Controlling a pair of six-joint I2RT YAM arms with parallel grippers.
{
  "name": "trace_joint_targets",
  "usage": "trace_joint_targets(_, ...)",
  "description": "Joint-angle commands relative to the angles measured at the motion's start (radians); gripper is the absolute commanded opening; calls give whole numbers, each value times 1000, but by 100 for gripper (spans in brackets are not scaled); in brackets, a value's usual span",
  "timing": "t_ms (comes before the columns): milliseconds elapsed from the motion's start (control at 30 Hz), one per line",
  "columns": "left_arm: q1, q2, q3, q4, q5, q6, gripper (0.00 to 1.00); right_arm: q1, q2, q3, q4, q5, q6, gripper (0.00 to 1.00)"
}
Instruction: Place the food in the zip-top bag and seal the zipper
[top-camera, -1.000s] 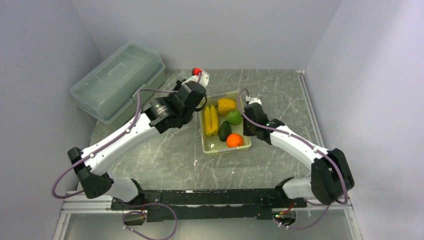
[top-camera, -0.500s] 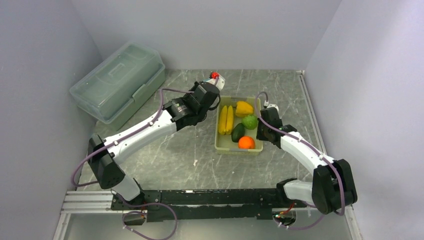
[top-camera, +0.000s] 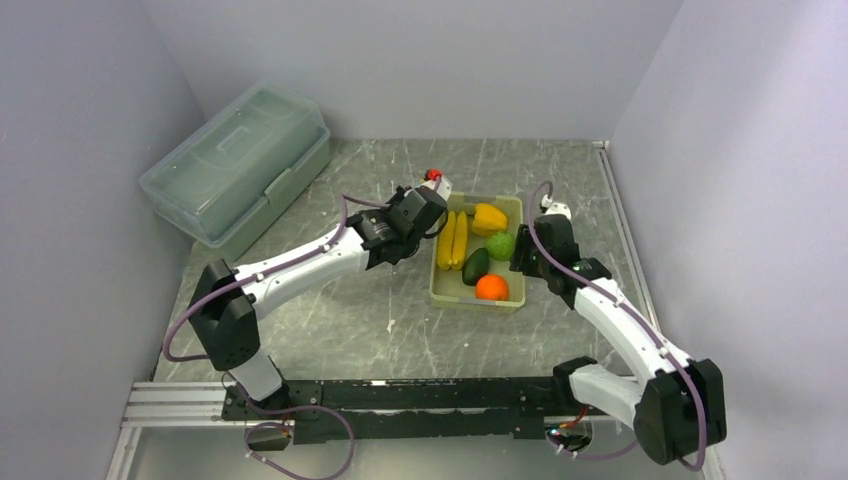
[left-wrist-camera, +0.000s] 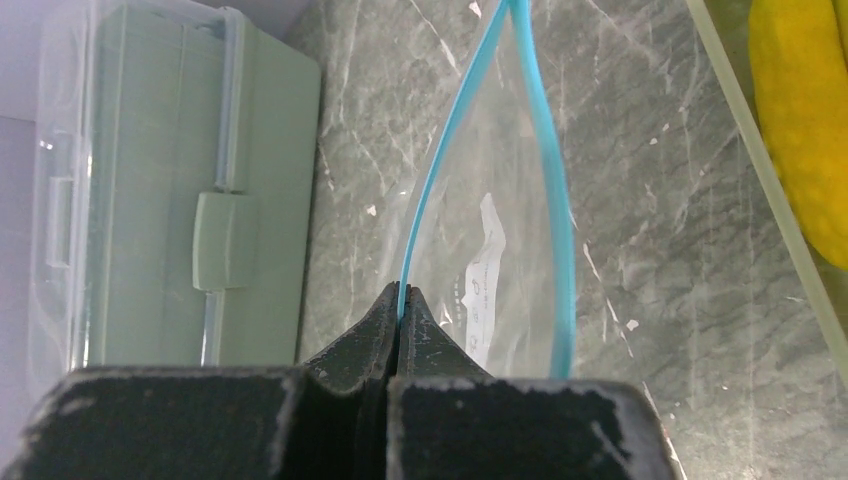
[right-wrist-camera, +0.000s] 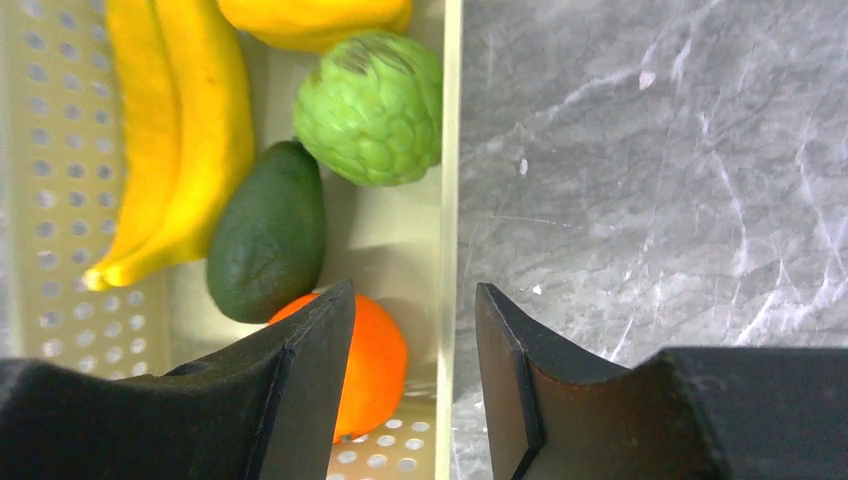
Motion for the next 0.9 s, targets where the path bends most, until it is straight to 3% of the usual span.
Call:
trace_joint_targets(0,-7,-5,1,14,29,-87,0,-3,-84,75,-7,-38,29,50)
trace_joint_targets(67,-6,-1,4,-9,41,-104,0,-2,-117,83,18,-109,52,43)
trace_joint_targets(233,-8,-19,-11,-31,70,-189,0,-1,-155,117,102,-294,140,0)
trace_joint_targets(467,-10,-57,-44,-33,117,-247,0,55,-106,144,282,-433,292,0)
trace_joint_targets(867,-38,-94,-72,-57,152,-315,0,254,78,175,539,-384,454,0)
